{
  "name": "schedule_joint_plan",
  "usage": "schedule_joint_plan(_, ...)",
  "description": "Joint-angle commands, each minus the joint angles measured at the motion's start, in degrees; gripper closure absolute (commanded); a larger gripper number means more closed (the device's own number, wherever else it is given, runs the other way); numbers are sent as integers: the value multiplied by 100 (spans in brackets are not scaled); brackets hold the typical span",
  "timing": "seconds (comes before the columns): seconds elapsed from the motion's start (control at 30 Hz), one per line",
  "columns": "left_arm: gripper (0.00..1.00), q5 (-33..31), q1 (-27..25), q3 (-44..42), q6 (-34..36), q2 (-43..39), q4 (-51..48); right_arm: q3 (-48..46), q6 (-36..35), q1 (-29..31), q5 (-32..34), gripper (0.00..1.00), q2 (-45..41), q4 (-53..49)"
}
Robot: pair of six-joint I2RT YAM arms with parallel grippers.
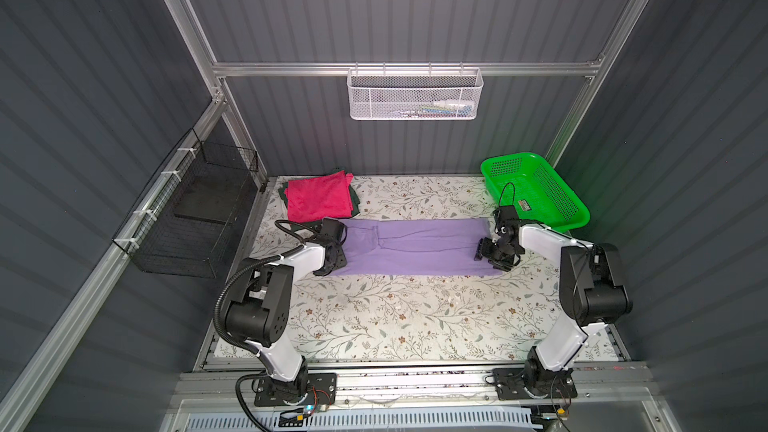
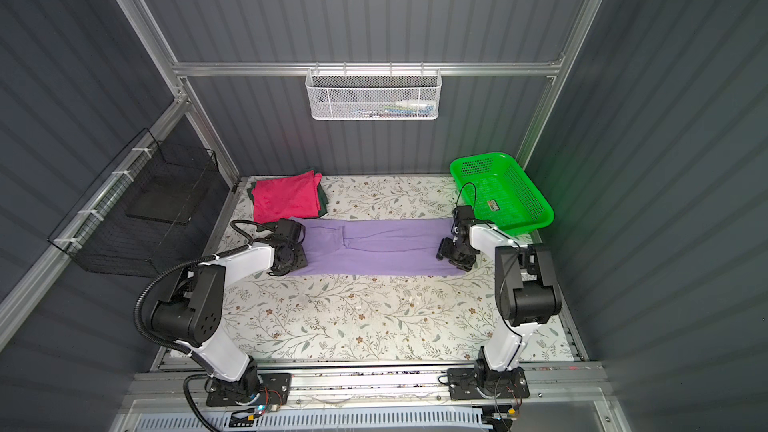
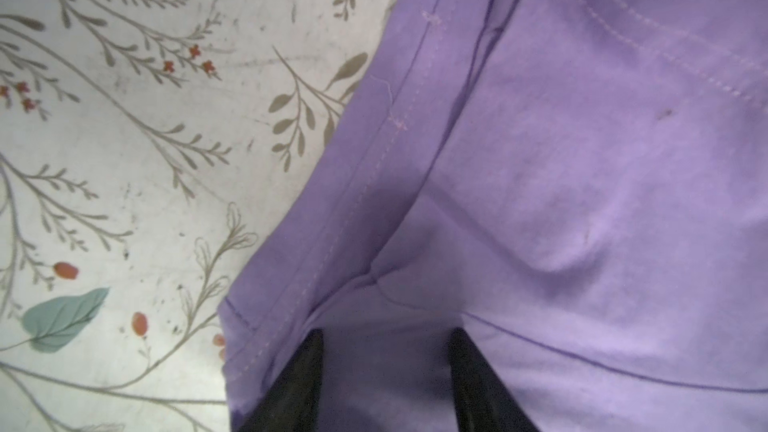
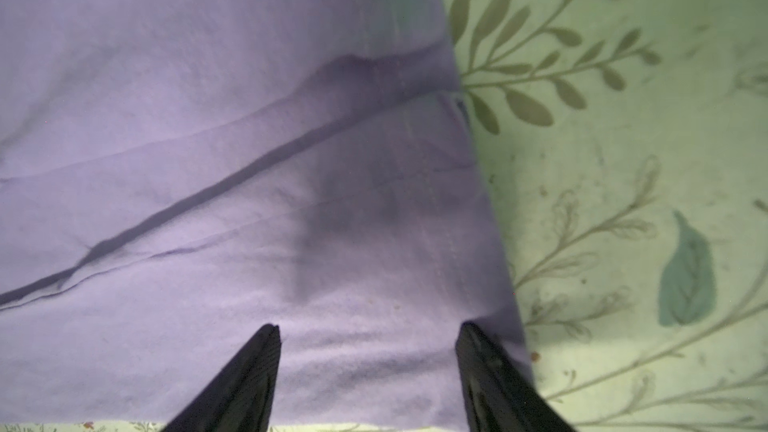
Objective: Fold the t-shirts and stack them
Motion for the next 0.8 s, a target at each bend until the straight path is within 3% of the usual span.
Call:
schedule_joint_plan(0.0,49,-243,79,-392,-243,119,-754,-324,-87,-41,61,29,-12,-790)
schedule_joint_plan(0.43,49,706,79,270,241,1000,-277,-1222,550,808,-361,29,-602,-1141)
schedule_joint_plan(0.57,49,464,79,385,277,818,-417,-1260,839,1223,-107,28,-1212,-1646)
schedule_joint_plan(0.77,49,-527,79,583,586,99,-701,-594,894,1366,383,26,-2151,-2724)
